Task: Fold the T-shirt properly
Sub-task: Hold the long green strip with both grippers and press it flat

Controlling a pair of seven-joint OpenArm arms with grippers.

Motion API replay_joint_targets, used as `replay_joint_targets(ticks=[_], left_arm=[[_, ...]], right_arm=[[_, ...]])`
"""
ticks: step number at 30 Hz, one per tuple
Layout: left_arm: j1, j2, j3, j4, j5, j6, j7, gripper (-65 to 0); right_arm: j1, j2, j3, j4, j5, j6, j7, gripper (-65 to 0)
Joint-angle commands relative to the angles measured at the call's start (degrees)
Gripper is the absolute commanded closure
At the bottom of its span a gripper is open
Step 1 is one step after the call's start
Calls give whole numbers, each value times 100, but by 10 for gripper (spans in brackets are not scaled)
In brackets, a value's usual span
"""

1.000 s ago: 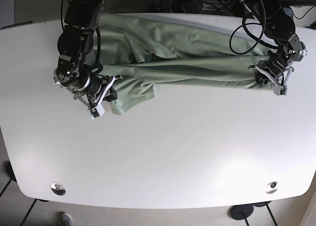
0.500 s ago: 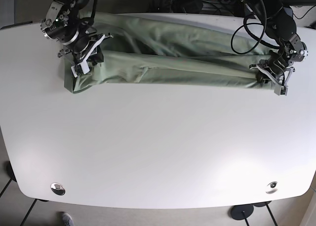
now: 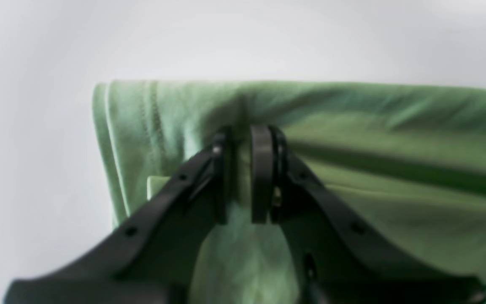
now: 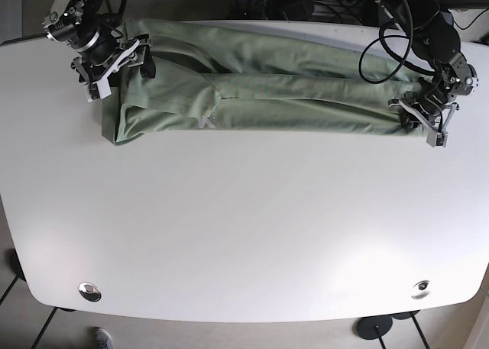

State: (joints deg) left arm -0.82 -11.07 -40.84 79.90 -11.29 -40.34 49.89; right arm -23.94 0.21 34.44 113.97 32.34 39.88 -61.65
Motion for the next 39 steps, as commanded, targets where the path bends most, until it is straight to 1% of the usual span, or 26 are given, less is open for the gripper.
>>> replay_joint_targets(ticks=[1,2,4,5,6,7,8,10,11,12,13,15,19,20,22,24,28,30,32,34,36,37,38,39], left_arm=[[-10,-84,-26,419,114,34,79,-68],[-2,-67,-8,648,105,34,79,-68],[7,-40,-8,1131,105,34,79,-68],[42,-31,-8,1316,105,34,88,-68],[139,-31,0,1483,105,34,88,-68],[218,-31,36,1650,96,34,88,-68],[350,-31,194,1843,96,34,88,-68],[631,-23,519,1993,96,34,88,-68],[763,13,625,1975,96,34,88,-68],[860,74,660,1966,114,34,70,-68],[974,153,651,1861,122,34,62,-68],[1009,171,642,1544,122,34,53,-68],[948,153,642,762,114,34,27,-68],[798,74,589,577,114,34,-105,-68],[579,30,537,313,114,34,-228,-68],[350,-14,537,-29,131,34,-228,-68],[-151,-111,537,-768,131,34,-237,-68],[-300,-111,528,-970,122,34,-237,-71],[-309,-93,519,-926,122,34,-220,-71],[-292,-84,493,-785,96,34,-202,-69],[-221,-31,167,-249,61,34,-79,-74],[-151,48,-44,129,-62,34,88,-76],[-116,74,-254,665,-317,34,352,-88],[-116,39,-298,920,-502,34,554,-115]], right_arm=[[-1,63,-2,176,305,12,121,-506],[52,133,-37,176,393,12,121,-493],[210,159,-37,132,481,12,121,-458],[289,142,-46,124,437,12,121,-434],[350,142,-160,124,375,12,112,-396],[403,151,-327,124,287,12,112,-344],[474,168,-538,97,94,12,112,-249],[553,168,-767,-202,-258,12,112,-114],[614,159,-846,-369,-434,12,112,-76],[649,151,-899,-553,-601,12,112,-59],[676,151,-925,-861,-829,12,121,-59],[685,151,-951,-1186,-996,12,305,-59],[790,177,-960,-1934,-1357,12,1105,-59],[983,247,-951,-2180,-1533,12,1290,-60],[1256,318,-960,-2584,-1717,12,1466,-60],[1652,432,-951,-2997,-1849,12,1615,-60],[2557,678,-951,-4167,-2025,12,2081,-60],[2961,713,-951,-4571,-2104,12,2257,-60],[3120,713,-942,-4641,-2227,12,2354,-60],[3146,713,-942,-4545,-2201,12,2345,-60],[3111,687,-942,-4272,-2166,12,2345,-60],[3093,678,-942,-4167,-2192,12,2345,-60],[3085,678,-942,-4096,-2210,12,2345,-60],[3085,669,-942,-4087,-2218,12,2345,-60]])
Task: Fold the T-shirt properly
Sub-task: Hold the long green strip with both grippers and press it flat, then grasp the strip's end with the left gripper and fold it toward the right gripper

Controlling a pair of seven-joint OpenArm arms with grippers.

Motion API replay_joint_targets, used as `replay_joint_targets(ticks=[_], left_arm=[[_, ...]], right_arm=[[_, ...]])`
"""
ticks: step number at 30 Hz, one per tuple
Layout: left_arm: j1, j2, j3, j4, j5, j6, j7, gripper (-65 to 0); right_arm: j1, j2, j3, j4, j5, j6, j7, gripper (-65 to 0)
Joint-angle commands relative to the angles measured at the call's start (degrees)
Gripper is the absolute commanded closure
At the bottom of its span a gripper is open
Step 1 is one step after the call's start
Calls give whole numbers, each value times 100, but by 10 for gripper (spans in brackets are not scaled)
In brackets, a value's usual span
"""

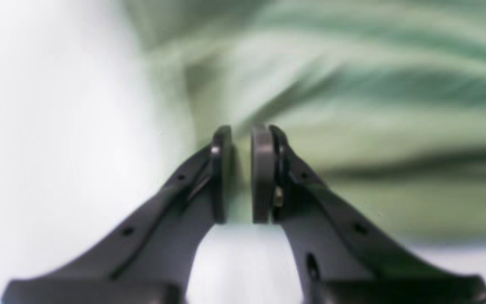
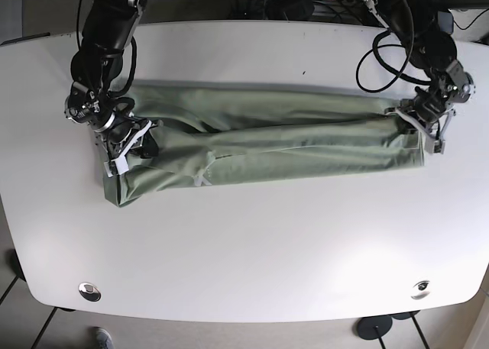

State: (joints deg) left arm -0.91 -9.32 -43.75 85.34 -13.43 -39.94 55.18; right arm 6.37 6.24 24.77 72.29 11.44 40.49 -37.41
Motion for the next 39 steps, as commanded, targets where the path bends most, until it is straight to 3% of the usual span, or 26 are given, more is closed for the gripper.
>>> replay_joint_targets(ticks=[1,7,15,18,19,20,23,26,30,36,39], left_arm=[[-107,-145,-52,543,-455,-6,192,-150],[-213,-461,-465,68,-1123,-6,359,-390],[-538,-672,-421,-1637,-1193,-6,51,-392],[-547,-690,19,-1883,-1202,-6,43,-389],[-547,-690,133,-1927,-1193,-6,25,-376],[-547,-690,186,-1971,-1184,-6,7,-319],[-555,-663,441,-2015,-1193,-6,-89,-1],[-511,-663,643,-1532,-1228,-6,-133,-8],[-195,-365,827,77,-1193,-6,-124,-4],[-72,198,2524,1273,-1184,-6,-124,-4],[-283,497,3280,1202,-1184,412,-151,-4]], right_arm=[[53,66,24,81,-120,-49,-88,-60],[-53,66,24,98,-85,-49,-202,-59],[-61,57,24,98,-76,-49,-193,-59],[-61,57,41,98,-76,-49,-193,-59],[-61,57,41,98,-76,-49,-193,-59],[-61,57,50,98,-76,-49,-193,-59],[-61,57,59,98,-76,-49,-193,-57],[-61,57,59,98,-76,-49,-193,-57],[-61,49,59,98,-76,-49,-193,-57],[-61,49,59,98,-76,-49,-193,-57],[-61,49,41,98,-76,-49,-193,-57]])
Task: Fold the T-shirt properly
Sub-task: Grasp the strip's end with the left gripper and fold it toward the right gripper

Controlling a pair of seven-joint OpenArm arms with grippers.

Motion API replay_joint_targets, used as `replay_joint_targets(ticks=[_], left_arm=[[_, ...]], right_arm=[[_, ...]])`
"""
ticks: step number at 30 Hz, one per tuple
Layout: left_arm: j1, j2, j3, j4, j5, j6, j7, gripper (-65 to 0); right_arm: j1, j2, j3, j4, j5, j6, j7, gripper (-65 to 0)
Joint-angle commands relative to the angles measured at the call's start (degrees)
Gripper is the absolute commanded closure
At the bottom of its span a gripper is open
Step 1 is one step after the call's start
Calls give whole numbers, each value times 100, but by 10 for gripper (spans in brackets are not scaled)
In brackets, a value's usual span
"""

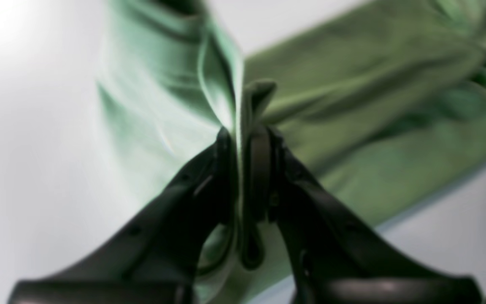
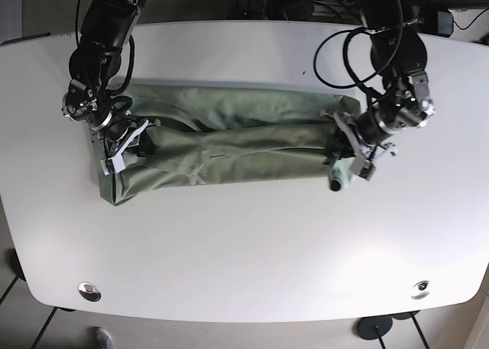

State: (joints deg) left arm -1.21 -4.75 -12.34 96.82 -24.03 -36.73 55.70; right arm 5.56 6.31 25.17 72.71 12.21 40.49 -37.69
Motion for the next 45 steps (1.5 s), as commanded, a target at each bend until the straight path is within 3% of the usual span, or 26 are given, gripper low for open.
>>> replay_joint_targets(ticks=[1,6,10,14,18,20,22,32,38,42,43,45], left_arm=[[-358,128,333,-121,-142,161,-203,-4],[-692,629,465,-851,-133,196,-203,-7],[-683,656,1089,-930,-133,214,-212,-8],[-692,656,1142,-1185,-124,223,-221,-24],[-903,664,1150,-1554,-133,249,-194,-251],[-929,664,1150,-1563,-159,407,-194,-315],[-938,664,1159,-1563,-159,574,-194,-339],[-762,445,3093,-314,-133,627,-203,-339],[-657,418,2302,-227,-133,627,-203,-333],[-437,102,1511,-455,-124,609,-212,-243],[-402,23,1396,-631,-124,609,-212,-233],[-393,-83,1221,-1027,-151,583,-212,-168]], right_arm=[[20,42,2,57,-153,-49,-165,-57],[28,-46,-7,57,-153,-49,-165,-57],[20,-64,-7,57,-153,-49,-165,-57],[28,-64,-16,57,-153,-49,-174,-57],[28,-64,-16,57,-153,-49,-174,-57],[28,-64,-16,57,-153,-49,-174,-57],[28,-64,-25,57,-153,-49,-174,-57],[46,-64,-33,66,-153,-49,-174,-57],[28,-72,-16,391,-144,-49,-174,-60],[46,-257,11,1244,-144,-49,-490,-67],[46,-275,11,1384,-144,-49,-534,-86],[55,-275,28,1666,6,-49,-736,-217]])
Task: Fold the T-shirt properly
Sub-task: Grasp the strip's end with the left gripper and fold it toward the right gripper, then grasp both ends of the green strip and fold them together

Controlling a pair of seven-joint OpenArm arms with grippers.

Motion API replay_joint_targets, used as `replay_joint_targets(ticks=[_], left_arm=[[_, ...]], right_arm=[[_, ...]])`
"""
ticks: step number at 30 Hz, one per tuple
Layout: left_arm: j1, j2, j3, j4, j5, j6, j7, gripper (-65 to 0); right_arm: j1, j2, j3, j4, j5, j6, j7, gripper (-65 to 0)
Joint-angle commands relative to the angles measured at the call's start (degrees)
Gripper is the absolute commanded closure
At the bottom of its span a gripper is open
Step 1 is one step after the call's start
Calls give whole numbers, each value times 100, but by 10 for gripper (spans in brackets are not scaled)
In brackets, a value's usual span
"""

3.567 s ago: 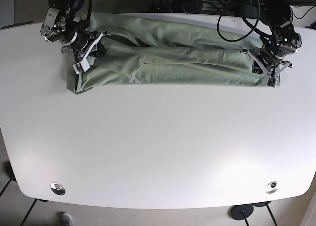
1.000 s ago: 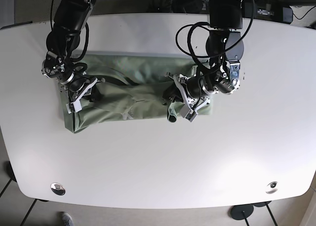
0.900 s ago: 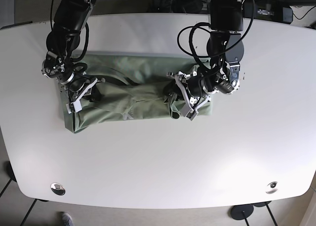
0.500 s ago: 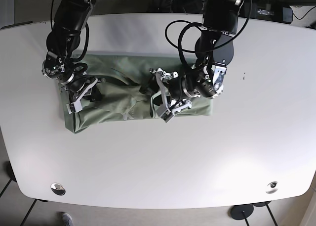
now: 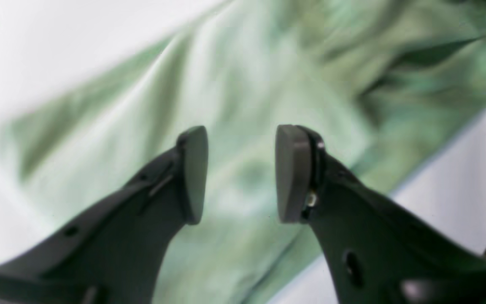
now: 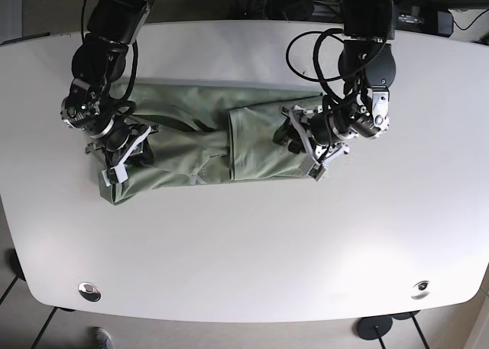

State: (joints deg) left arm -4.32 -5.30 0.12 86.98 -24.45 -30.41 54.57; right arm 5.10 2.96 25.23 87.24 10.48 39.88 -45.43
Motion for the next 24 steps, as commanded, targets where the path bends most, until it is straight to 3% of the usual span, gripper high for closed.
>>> replay_joint_targets(ticks=[1,3,5,8,13,17,20,24], left_arm=[[-83,-72,-52,-175,-92,-49,-107,-122],[32,-169,-60,-360,-100,-49,-318,-31],[216,-195,-60,-377,-83,-14,-696,-28],[269,-195,-60,-614,-92,-14,-846,-26],[260,-195,-60,-852,-92,-14,-872,-25],[251,-195,-60,-861,-92,-14,-872,-25],[243,-195,-60,-861,-92,-14,-872,-25],[234,-195,-60,-861,-92,-14,-872,-25]], right_arm=[[101,77,127,291,398,12,-33,-293],[109,95,716,335,1031,12,-200,-482],[285,113,1279,159,1392,12,-428,-596],[593,464,1991,-447,1444,12,-815,-598],[760,913,2448,-1449,1453,12,-921,-598],[716,913,2439,-1792,1462,12,-903,-599],[602,693,2404,-1801,1462,12,-930,-599],[531,623,1815,-1801,1453,12,-930,-598]])
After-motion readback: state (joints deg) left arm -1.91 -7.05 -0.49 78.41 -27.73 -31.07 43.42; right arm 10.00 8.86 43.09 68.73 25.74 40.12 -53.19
